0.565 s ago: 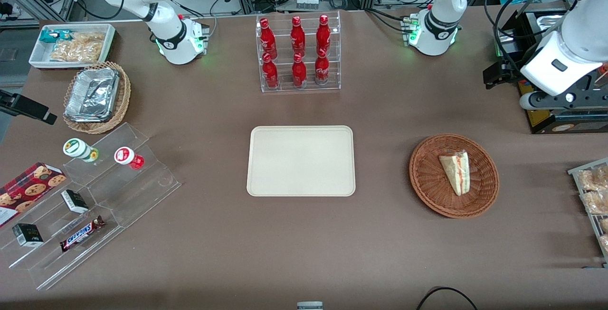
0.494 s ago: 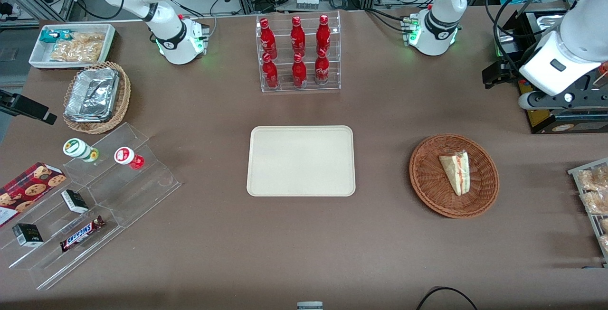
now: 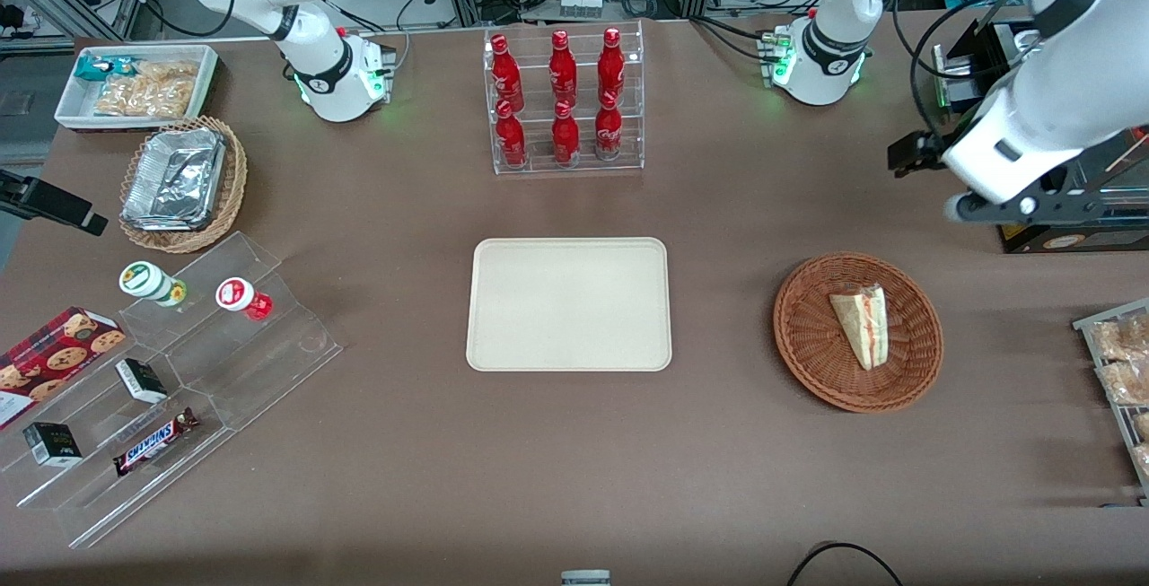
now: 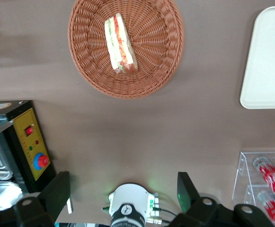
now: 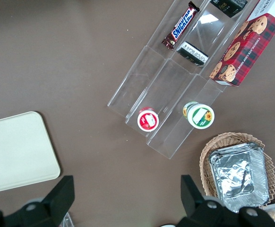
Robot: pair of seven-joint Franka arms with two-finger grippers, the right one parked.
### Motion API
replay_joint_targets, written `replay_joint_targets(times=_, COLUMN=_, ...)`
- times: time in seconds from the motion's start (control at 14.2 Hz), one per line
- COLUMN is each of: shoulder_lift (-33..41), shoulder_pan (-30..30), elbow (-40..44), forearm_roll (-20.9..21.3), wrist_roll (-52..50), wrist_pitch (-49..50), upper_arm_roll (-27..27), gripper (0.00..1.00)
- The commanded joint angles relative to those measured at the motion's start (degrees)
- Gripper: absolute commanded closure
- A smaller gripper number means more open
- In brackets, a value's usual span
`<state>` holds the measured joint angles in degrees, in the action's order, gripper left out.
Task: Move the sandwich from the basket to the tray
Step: 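Move the left gripper down over the sandwich in the wicker basket, then close the left gripper on the wrapped sandwich wedge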
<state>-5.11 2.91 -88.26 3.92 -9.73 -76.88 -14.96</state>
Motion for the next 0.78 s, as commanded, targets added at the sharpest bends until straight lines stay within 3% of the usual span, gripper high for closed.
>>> replay_joint_targets(times=0.0, shoulder_lift=0.45, shoulder_pan=-0.19, elbow=-10.05, forearm_roll=0.21, wrist_roll=-4.84, wrist_pitch=-9.66, upper_arm_roll=0.72, gripper=0.00)
replay_joint_targets(times=0.35, shoulder_lift=-1.65, shoulder_pan=-0.10, elbow=-29.56, forearm_roll=-0.06, wrist_roll=-13.27, wrist_pitch=-36.79, upper_arm_roll=2.57, gripper=0.00)
replay_joint_targets(times=0.49, shoulder_lift=-4.90, shoulder_pan=0.60, elbow=-32.92, forearm_roll=-0.06, wrist_roll=-18.29, wrist_pitch=-45.52, upper_arm_roll=2.57, gripper=0.00)
replay_joint_targets(times=0.71, shoulder_lift=-8.51, shoulder_pan=1.40, elbow=-33.03, forearm_roll=-0.49, wrist_roll=-20.32, wrist_pitch=-49.06, upper_arm_roll=4.32, gripper=0.00)
